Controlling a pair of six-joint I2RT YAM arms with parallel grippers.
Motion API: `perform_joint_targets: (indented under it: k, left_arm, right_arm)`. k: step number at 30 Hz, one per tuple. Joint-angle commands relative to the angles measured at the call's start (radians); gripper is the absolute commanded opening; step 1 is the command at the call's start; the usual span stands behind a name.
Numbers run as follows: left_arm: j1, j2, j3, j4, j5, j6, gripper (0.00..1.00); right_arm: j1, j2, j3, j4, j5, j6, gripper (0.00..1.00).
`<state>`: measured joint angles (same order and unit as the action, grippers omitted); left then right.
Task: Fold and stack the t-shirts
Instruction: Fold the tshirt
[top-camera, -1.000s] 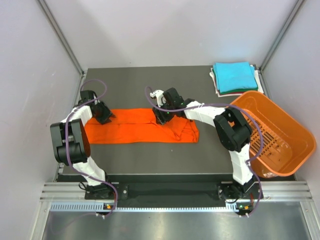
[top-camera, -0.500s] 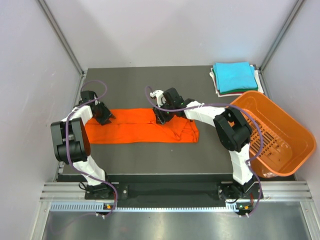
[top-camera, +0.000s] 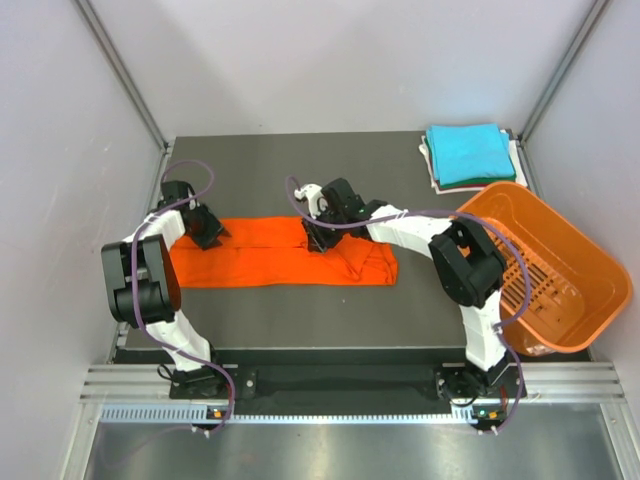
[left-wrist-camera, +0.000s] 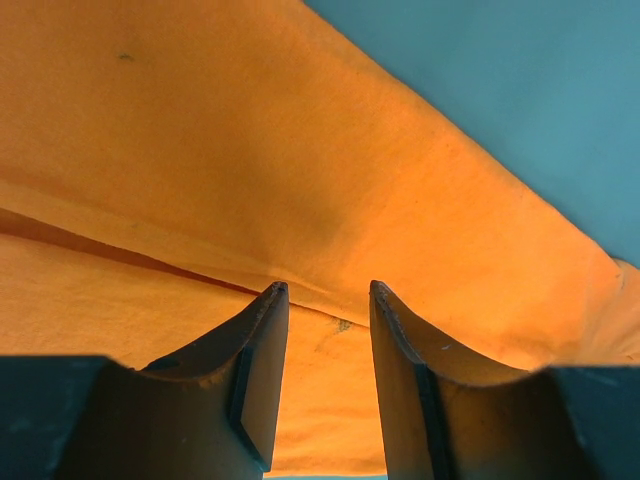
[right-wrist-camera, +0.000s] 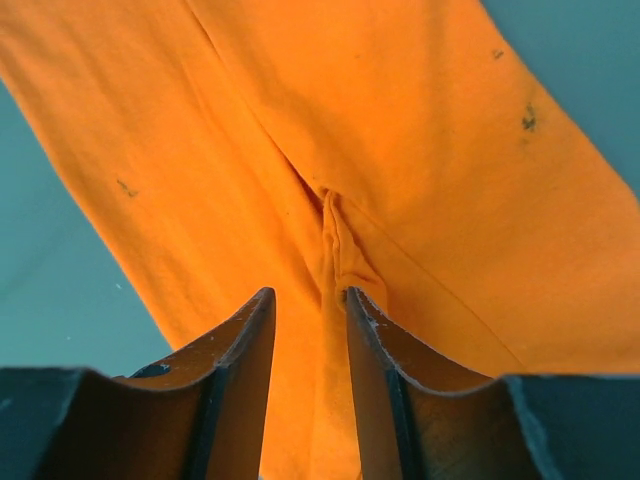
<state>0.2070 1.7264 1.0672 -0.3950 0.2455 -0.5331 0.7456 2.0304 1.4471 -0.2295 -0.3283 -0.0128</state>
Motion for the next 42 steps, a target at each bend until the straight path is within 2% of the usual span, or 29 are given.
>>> perform_joint_targets:
  k: [1,7,15,22,30,42]
  left_arm:
    - [0.003,0.005,0.037,0.018,0.003,-0.001,0.43]
    - [0.002,0.009,0.037,0.016,0.000,0.004,0.43]
    - [0.002,0.010,0.042,0.010,-0.005,0.007,0.43]
    - [0.002,0.010,0.036,0.015,-0.006,0.004,0.43]
    - [0.002,0.016,0.034,0.018,-0.008,0.004,0.43]
    - [0.002,0.032,0.034,0.031,-0.005,-0.005,0.43]
  right_arm:
    - [0.002,-0.081,0.013,0.002,0.018,-0.036,0.36]
    - [-0.032,-0.073,0.036,-0.028,0.040,-0.064,0.46]
    - [-0.072,-0.024,0.030,-0.047,0.035,-0.082,0.51]
    - [-0.075,0.031,0.041,-0.050,-0.031,-0.081,0.50]
    - [-0.075,0.054,0.038,-0.041,-0.034,-0.069,0.48]
    - [-0.032,-0.052,-0.019,-0.017,-0.055,-0.039,0.45]
